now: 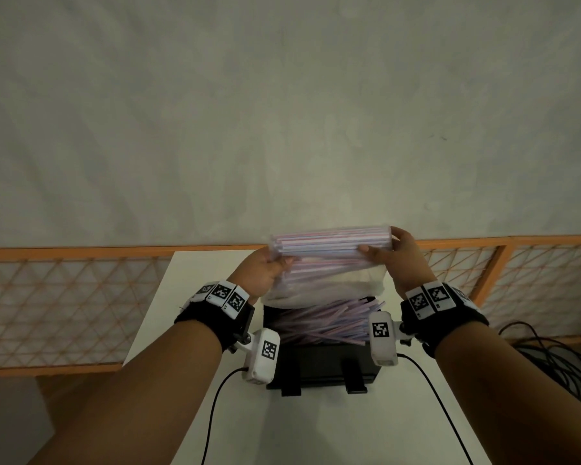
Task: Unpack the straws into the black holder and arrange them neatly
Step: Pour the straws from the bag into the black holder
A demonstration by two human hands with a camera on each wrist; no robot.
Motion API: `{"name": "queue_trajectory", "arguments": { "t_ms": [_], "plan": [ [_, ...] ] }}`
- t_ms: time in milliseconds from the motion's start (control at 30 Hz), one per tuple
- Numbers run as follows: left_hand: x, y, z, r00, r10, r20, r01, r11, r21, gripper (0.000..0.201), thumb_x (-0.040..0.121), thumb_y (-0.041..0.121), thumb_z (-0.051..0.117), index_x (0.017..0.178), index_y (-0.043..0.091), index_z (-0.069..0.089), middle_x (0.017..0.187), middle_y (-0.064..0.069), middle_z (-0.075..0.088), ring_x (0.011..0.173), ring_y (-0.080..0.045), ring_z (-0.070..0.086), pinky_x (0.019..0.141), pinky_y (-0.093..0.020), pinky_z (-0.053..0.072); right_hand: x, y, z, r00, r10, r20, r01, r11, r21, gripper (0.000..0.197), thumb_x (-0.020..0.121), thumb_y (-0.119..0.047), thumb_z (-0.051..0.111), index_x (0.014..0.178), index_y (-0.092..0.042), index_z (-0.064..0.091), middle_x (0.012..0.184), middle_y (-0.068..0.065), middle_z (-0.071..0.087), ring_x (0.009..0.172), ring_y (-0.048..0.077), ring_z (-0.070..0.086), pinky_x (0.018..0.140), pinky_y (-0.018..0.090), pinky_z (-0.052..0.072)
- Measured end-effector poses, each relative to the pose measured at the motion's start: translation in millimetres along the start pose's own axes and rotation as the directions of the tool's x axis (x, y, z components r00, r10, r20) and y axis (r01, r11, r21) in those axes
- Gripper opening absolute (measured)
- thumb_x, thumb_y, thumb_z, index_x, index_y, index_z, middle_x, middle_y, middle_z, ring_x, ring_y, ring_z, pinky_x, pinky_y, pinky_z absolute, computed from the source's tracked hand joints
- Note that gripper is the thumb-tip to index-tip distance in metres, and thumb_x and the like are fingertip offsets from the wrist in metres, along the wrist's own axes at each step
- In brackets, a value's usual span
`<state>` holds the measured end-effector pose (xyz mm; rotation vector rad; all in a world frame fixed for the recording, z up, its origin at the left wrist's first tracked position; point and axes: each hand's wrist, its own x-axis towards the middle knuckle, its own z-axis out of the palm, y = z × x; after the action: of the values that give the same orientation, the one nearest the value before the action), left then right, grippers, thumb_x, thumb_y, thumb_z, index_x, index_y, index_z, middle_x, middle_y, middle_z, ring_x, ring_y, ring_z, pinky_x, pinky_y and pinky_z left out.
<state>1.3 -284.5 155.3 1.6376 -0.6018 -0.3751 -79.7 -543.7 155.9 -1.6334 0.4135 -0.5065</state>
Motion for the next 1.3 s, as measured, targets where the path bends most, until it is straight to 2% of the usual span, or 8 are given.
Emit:
{"name": "queue_trajectory", "arguments": {
  "t_ms": [133,300,467,600,800,1000,1133,1300],
  "plan": [
    [-2,-2,-2,1.0,0.026,-0.013,-0.028,0.995,-0.1,0.019,0.082,0.035,0.063,0.096,0.031,0.075,0.103,-0.015,0.061,0.097,-0.025,0.051,0.088,-0.041,0.039,-8,-2,4,0.997,-0.005,0.083,0.001,0.999,0.047,0.098,0.045,-0.047,0.09,0.128,-0.01,0.05,0.122,0.012,0.064,0.108,0.025,0.064,0.092,0.043,0.051],
    [-2,0,2,0.998,0.032,-0.053,-0.039,0.988,-0.146,0.025,0.093,0.006,0.052,0.105,0.022,0.066,0.111,-0.007,0.067,0.112,-0.024,0.061,0.104,-0.038,0.043,-7,9,8,0.995,0.029,0.091,-0.01,0.978,-0.209,0.095,0.032,-0.066,0.083,0.108,-0.012,0.065,0.107,0.012,0.07,0.098,0.028,0.066,0.091,0.051,0.051],
    [1,-6,3,0.995,-0.097,0.001,0.097,0.994,0.049,0.03,0.073,0.008,0.064,0.101,0.02,0.065,0.113,-0.012,0.068,0.108,-0.028,0.063,0.097,-0.036,0.048,-10,1,15,0.998,0.056,0.008,-0.054,0.985,-0.161,0.076,0.048,-0.056,0.08,0.104,-0.007,0.064,0.1,0.014,0.07,0.087,0.032,0.068,0.081,0.051,0.055],
    [9,-12,2,0.973,-0.164,-0.16,0.199,0.952,0.235,0.041,0.075,0.002,0.074,0.11,-0.005,0.055,0.102,-0.017,0.062,0.099,-0.025,0.06,0.089,-0.03,0.048,-15,-9,14,0.998,-0.044,0.052,0.041,0.998,0.057,0.047,0.069,-0.008,0.078,0.113,-0.004,0.062,0.104,0.016,0.069,0.093,0.031,0.068,0.08,0.043,0.055],
    [9,-6,1,0.977,0.002,-0.211,0.052,0.966,0.252,0.055,0.063,0.005,0.085,0.112,-0.002,0.061,0.098,-0.003,0.066,0.086,-0.01,0.065,0.057,0.003,0.041,-16,-16,12,0.991,-0.124,0.047,0.125,0.992,-0.013,0.043,0.065,-0.017,0.083,0.104,-0.011,0.067,0.099,0.011,0.071,0.092,0.028,0.068,0.08,0.041,0.056],
    [4,-4,-2,0.964,-0.021,-0.264,0.095,0.958,0.269,0.03,0.07,0.022,0.082,0.058,0.008,0.059,0.059,-0.008,0.059,0.053,-0.005,0.059,0.057,-0.018,0.047,-11,-15,9,0.994,-0.104,-0.039,0.081,0.922,-0.38,0.045,0.074,-0.035,0.076,0.108,-0.009,0.063,0.098,0.005,0.064,0.09,0.02,0.059,0.077,0.03,0.043],
    [3,-1,-2,0.966,-0.091,-0.243,0.153,0.957,0.246,0.032,0.077,0.025,0.076,0.091,-0.004,0.069,0.09,-0.025,0.071,0.086,-0.032,0.068,0.077,-0.037,0.053,-12,-12,11,0.994,-0.067,0.08,0.075,0.993,-0.096,0.057,0.062,-0.039,0.082,0.112,-0.019,0.064,0.109,0.003,0.07,0.1,0.022,0.067,0.091,0.044,0.052],
    [-2,8,0,0.967,-0.232,-0.106,0.254,0.914,0.316,0.018,0.081,0.015,0.072,0.097,0.011,0.065,0.092,-0.007,0.065,0.089,-0.022,0.061,0.078,-0.028,0.05,-13,-20,15,0.991,-0.127,0.049,0.128,0.991,-0.026,0.045,0.061,-0.027,0.078,0.103,-0.014,0.066,0.098,0.01,0.072,0.089,0.025,0.069,0.081,0.046,0.056]
  ]
}}
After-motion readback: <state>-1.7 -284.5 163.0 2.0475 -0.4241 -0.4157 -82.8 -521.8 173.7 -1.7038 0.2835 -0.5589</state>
